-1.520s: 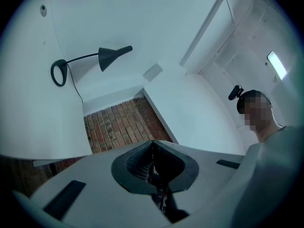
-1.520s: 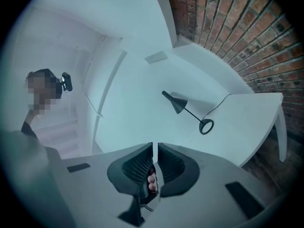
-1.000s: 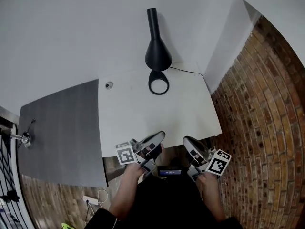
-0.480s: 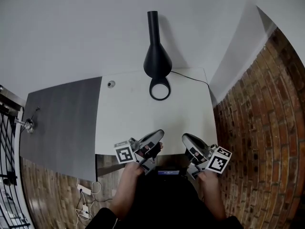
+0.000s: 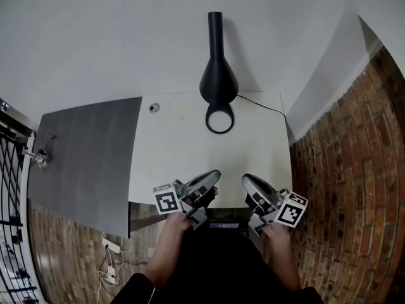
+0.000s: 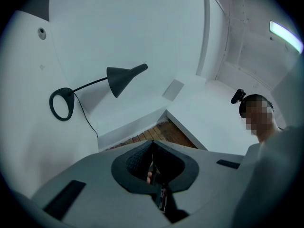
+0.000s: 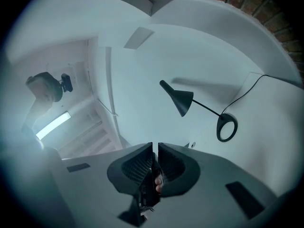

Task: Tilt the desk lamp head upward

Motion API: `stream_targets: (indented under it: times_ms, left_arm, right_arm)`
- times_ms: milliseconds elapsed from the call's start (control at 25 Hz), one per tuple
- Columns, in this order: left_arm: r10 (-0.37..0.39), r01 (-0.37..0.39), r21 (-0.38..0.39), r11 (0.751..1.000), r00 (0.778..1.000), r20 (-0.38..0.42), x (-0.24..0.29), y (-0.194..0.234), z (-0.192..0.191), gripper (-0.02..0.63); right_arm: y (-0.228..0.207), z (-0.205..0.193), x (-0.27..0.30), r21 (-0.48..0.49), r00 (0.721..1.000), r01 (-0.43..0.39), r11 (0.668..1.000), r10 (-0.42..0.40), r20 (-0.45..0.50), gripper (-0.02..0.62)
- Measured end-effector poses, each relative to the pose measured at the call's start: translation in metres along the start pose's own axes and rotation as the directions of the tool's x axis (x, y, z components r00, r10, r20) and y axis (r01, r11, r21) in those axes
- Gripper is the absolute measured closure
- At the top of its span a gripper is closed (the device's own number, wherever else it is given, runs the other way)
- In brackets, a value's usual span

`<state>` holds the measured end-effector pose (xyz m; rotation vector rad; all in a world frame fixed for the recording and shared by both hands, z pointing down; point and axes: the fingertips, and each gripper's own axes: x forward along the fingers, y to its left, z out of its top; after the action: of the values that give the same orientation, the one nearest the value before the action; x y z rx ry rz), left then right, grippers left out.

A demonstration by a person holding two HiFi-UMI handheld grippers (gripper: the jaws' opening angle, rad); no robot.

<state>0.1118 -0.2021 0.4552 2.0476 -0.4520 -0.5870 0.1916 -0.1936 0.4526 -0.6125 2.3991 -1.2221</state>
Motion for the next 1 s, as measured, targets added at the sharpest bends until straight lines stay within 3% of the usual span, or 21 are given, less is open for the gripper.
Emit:
stream_targets:
  times_ms: [600, 1000]
  left_arm:
    - [-0.076, 0.075, -0.052, 0.996, 0.997, -0.029, 0.008, 0.051, 0.090, 0.592]
    - [-0.066, 0.064, -0.101, 0.993, 0.998, -0.021, 0.004, 0.091, 0.112, 0.592]
  right_arm:
    - [-0.037, 0.035, 0.088, 0.015, 0.995, 0.078, 0.997, -0.079, 0.055, 0.526]
    - [-0.048, 0.033, 0.120, 0.011, 0.991, 0.126, 0.992, -0.126, 0.034, 0.491]
